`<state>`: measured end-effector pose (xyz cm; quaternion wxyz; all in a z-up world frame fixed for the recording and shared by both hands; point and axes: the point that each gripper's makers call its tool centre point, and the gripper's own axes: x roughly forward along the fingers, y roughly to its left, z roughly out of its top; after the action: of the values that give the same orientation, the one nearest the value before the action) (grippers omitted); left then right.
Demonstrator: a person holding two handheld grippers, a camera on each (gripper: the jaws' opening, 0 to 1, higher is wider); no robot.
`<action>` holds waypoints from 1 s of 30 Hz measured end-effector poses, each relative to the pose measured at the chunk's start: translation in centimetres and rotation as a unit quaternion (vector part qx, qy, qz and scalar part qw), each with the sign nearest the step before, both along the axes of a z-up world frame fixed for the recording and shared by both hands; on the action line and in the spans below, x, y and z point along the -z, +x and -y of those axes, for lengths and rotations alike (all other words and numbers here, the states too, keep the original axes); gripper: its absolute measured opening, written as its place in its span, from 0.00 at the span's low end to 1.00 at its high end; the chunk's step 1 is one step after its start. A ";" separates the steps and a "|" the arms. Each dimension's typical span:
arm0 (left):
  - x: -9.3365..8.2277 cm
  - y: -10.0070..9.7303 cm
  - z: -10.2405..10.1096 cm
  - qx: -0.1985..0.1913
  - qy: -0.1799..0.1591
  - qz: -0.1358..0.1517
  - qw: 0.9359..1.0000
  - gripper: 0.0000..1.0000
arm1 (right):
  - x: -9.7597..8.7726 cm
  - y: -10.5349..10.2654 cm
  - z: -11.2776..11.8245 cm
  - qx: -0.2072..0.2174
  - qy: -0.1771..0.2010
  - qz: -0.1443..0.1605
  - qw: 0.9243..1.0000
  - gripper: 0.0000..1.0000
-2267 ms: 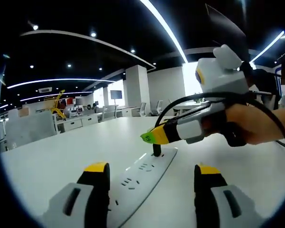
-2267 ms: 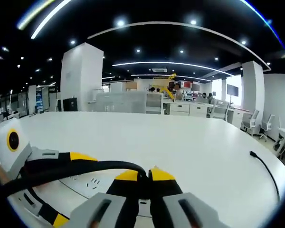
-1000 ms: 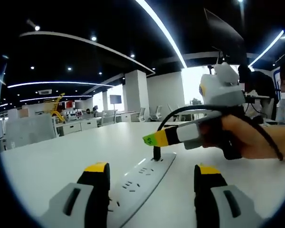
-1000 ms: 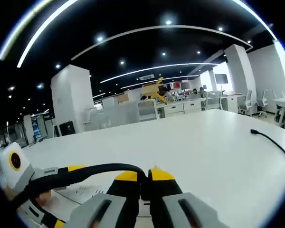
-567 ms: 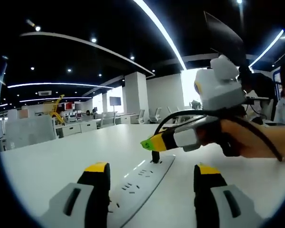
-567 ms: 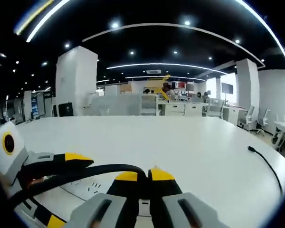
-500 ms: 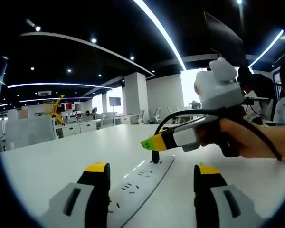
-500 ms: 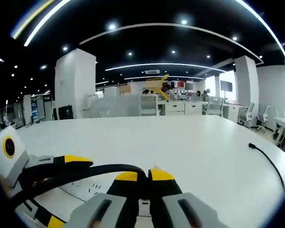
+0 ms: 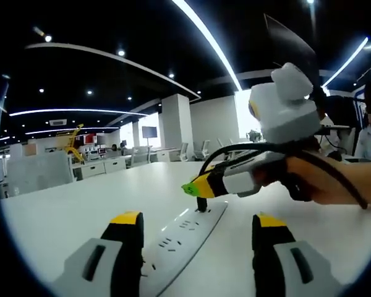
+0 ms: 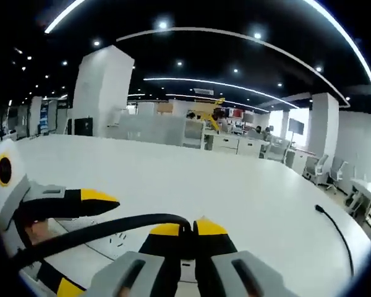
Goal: Locate the USB plug end of the data cable currently connected to the USB port on the desk. Grip the plug, withdraw it from the port, and place it onto the desktop.
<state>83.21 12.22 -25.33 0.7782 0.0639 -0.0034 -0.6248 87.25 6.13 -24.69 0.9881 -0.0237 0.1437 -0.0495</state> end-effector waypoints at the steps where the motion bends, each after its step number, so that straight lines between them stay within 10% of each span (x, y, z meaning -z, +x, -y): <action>1: 0.0 0.0 0.0 0.000 0.000 0.000 1.000 0.71 | 0.0 0.0 0.0 -0.002 0.020 0.005 1.000 0.08; 8: -0.1 0.0 0.0 -0.001 0.000 0.000 1.000 0.71 | -0.1 -0.3 0.9 0.007 0.081 0.021 0.997 0.08; 16: 0.0 -0.2 0.0 0.000 0.003 0.002 1.000 0.71 | -0.1 -0.1 -0.2 -0.001 -0.084 -0.033 0.996 0.08; 25: 0.0 -0.2 -0.2 -0.001 0.004 0.002 1.000 0.71 | -0.1 -0.6 0.8 0.010 0.085 0.023 0.996 0.08; 30: 0.1 -0.1 -0.2 -0.003 0.005 0.002 1.000 0.71 | -0.1 -0.6 0.5 0.007 0.053 0.012 0.999 0.08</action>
<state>83.10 12.43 -25.40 0.7795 0.0694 -0.0019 -0.6225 86.68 5.64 -24.63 0.9893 0.0300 0.1340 -0.0489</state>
